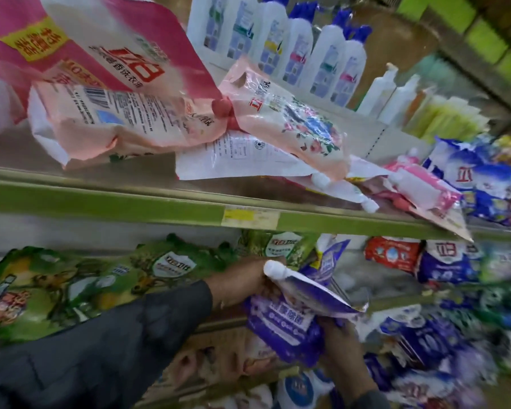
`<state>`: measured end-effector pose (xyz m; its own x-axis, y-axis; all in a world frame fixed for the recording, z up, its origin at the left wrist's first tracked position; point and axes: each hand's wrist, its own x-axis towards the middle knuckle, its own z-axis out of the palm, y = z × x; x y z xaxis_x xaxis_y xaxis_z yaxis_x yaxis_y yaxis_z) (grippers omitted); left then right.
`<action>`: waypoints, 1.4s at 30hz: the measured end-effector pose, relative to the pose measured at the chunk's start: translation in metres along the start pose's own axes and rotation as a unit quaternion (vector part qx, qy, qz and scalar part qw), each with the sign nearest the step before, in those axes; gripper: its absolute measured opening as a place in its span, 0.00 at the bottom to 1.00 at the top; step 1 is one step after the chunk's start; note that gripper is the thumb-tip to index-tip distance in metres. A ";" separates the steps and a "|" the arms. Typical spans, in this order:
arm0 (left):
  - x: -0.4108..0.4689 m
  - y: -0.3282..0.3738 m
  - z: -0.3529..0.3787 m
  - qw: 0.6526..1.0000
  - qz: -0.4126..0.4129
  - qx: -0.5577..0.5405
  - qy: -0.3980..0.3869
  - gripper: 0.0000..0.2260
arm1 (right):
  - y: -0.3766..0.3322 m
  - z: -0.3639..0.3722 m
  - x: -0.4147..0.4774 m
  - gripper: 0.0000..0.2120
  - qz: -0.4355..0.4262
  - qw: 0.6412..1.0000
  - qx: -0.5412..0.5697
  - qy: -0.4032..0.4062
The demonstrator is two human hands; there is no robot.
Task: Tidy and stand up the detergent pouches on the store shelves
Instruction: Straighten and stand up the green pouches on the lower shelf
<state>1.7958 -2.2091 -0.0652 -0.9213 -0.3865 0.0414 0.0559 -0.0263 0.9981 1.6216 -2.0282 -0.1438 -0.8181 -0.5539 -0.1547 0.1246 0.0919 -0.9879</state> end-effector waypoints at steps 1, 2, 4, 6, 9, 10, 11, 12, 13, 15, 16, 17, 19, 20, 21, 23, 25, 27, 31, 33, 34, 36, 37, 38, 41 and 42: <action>0.007 0.000 0.007 1.000 -0.001 -0.005 0.001 0.19 | 0.001 0.013 0.009 0.07 -0.033 0.999 0.026 -0.029; 0.014 -0.002 0.013 1.000 -0.005 -0.008 0.015 0.14 | 0.000 0.011 0.010 0.10 -0.047 0.997 0.051 -0.026; 0.028 0.005 0.026 0.999 -0.003 -0.042 0.022 0.14 | -0.019 0.001 0.023 0.11 -0.096 0.995 0.008 -0.012; 0.047 0.002 0.036 0.997 -0.015 -0.064 0.028 0.19 | -0.023 -0.018 0.035 0.09 -0.109 0.994 -0.022 -0.014; 0.073 0.003 0.050 0.997 -0.013 -0.052 0.050 0.14 | -0.040 -0.036 0.056 0.09 -0.124 0.990 -0.065 -0.008; 0.081 0.005 0.056 0.997 -0.014 -0.053 0.054 0.15 | -0.041 -0.045 0.067 0.09 -0.128 0.989 -0.068 -0.011; 0.089 0.005 0.061 0.996 -0.021 -0.063 0.062 0.17 | -0.046 -0.052 0.076 0.09 -0.122 0.990 -0.065 -0.019; 0.096 0.005 0.066 0.994 -0.027 -0.075 0.071 0.18 | -0.049 -0.057 0.086 0.09 -0.125 0.990 -0.059 -0.021; 0.104 0.006 0.070 0.993 -0.025 -0.090 0.073 0.17 | -0.055 -0.063 0.093 0.09 -0.133 0.988 -0.070 -0.033; 0.122 0.002 0.076 0.989 -0.011 -0.120 0.083 0.13 | -0.056 -0.072 0.115 0.10 -0.136 0.986 -0.079 -0.047; 0.129 0.003 0.080 0.985 -0.003 -0.147 0.087 0.13 | -0.058 -0.077 0.126 0.10 -0.136 0.986 -0.084 -0.045; 0.135 0.002 0.083 0.981 0.004 -0.173 0.089 0.16 | -0.060 -0.079 0.134 0.11 -0.135 0.986 -0.083 -0.054; 0.149 -0.004 0.087 0.982 0.024 -0.165 0.090 0.20 | -0.062 -0.086 0.153 0.12 -0.148 0.983 -0.078 -0.069; 0.157 -0.009 0.089 0.987 0.031 -0.113 0.108 0.19 | -0.066 -0.088 0.160 0.11 -0.155 0.982 -0.083 -0.066; 0.164 -0.014 0.091 0.990 0.037 -0.042 0.126 0.18 | -0.070 -0.087 0.168 0.10 -0.157 0.982 -0.082 -0.072; 0.175 -0.016 0.098 0.986 0.029 0.056 0.154 0.14 | -0.075 -0.087 0.188 0.06 -0.149 0.983 -0.077 -0.078; 0.184 -0.015 0.107 0.977 0.013 0.092 0.190 0.08 | -0.078 -0.085 0.204 0.05 -0.123 0.988 -0.051 -0.074; 0.192 -0.018 0.116 0.964 -0.005 0.129 0.233 0.10 | -0.084 -0.081 0.217 0.08 -0.099 0.992 -0.016 -0.073; 0.205 -0.033 0.126 0.964 -0.048 0.110 0.238 0.16 | -0.091 -0.081 0.247 0.08 -0.068 0.995 0.013 -0.079; 0.209 -0.032 0.128 0.963 -0.057 0.058 0.259 0.15 | -0.088 -0.079 0.264 0.05 -0.072 0.994 0.017 -0.084; 0.210 -0.030 0.128 0.962 -0.057 0.029 0.266 0.14 | -0.089 -0.078 0.268 0.06 -0.070 0.994 0.028 -0.085; 0.213 -0.030 0.128 0.962 -0.064 -0.006 0.267 0.15 | -0.094 -0.073 0.272 0.04 -0.075 0.993 0.040 -0.080; 0.214 -0.030 0.128 0.962 -0.067 -0.019 0.265 0.17 | -0.098 -0.071 0.272 0.08 -0.081 0.993 0.039 -0.078; 0.216 -0.030 0.127 0.961 -0.072 -0.027 0.265 0.19 | -0.099 -0.070 0.275 0.13 -0.088 0.993 0.035 -0.073; 0.227 -0.027 0.121 0.957 -0.093 -0.056 0.269 0.21 | -0.100 -0.066 0.285 0.19 -0.094 0.993 0.037 -0.061; 0.230 -0.025 0.119 0.956 -0.095 -0.061 0.270 0.20 | -0.098 -0.067 0.288 0.17 -0.094 0.993 0.045 -0.057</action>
<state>1.5366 -2.1873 -0.0753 -0.5877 -0.7832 -0.2029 -0.0174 -0.2386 0.9710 1.3361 -2.1415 -0.0912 -0.7638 -0.6444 0.0369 0.0300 -0.0926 -0.9953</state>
